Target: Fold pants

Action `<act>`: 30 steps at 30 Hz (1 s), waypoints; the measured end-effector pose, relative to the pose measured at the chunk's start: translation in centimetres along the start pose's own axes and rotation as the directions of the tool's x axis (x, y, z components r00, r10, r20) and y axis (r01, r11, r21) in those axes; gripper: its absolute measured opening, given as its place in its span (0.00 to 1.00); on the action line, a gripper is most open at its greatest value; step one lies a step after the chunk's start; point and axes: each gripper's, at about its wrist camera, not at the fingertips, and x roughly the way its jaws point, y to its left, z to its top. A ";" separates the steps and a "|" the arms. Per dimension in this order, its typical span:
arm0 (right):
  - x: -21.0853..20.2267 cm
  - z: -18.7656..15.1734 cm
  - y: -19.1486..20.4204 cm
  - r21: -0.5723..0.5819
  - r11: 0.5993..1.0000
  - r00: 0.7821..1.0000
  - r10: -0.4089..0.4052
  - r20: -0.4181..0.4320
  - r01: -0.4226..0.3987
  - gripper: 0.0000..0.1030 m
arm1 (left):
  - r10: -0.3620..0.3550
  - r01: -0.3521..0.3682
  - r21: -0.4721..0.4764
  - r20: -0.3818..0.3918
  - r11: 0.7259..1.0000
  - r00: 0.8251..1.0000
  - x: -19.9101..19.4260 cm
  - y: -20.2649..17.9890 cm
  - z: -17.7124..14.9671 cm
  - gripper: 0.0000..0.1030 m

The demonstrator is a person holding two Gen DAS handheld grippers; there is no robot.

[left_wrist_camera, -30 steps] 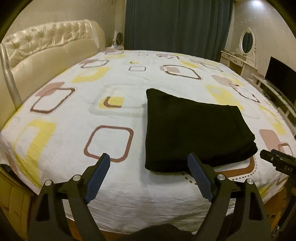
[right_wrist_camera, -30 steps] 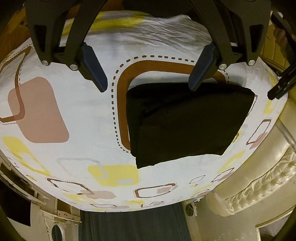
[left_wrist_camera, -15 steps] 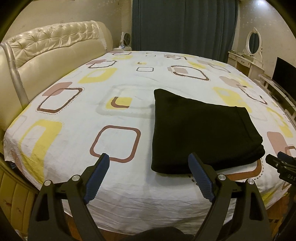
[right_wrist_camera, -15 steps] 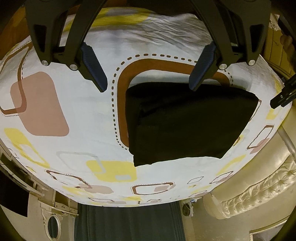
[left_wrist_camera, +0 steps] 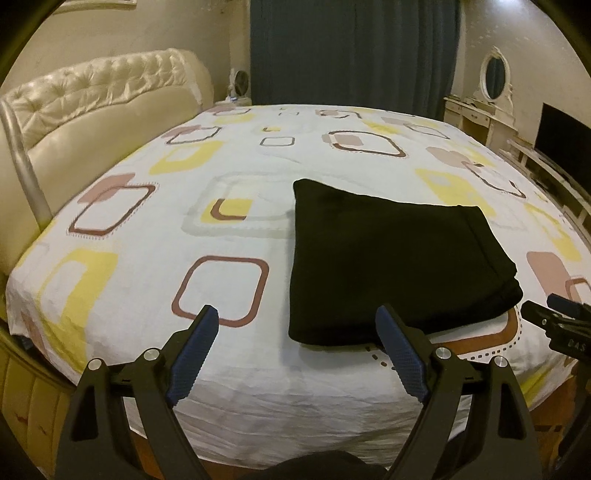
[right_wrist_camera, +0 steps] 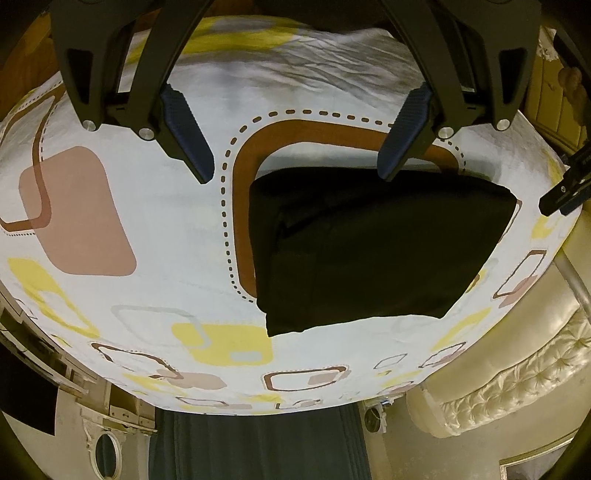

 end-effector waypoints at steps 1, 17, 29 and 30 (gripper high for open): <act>0.0 -0.1 0.1 -0.001 1.000 1.000 0.001 -0.003 -0.001 0.87 | 0.002 -0.002 0.009 0.005 1.000 1.000 -0.1 -0.2 0.0 0.84; 0.3 -0.4 0.5 -0.017 1.000 1.000 0.002 -0.017 -0.002 0.87 | -0.002 0.002 -0.008 -0.011 1.000 1.000 0.0 -0.2 0.2 0.84; 0.5 -0.6 0.5 -0.023 1.000 1.000 0.000 -0.021 -0.001 0.87 | -0.012 0.011 -0.018 -0.017 1.000 1.000 0.0 0.1 0.3 0.84; 0.6 -0.6 0.4 -0.024 1.000 1.000 0.000 -0.021 0.000 0.87 | -0.012 0.011 -0.018 -0.018 1.000 1.000 0.1 0.1 0.3 0.84</act>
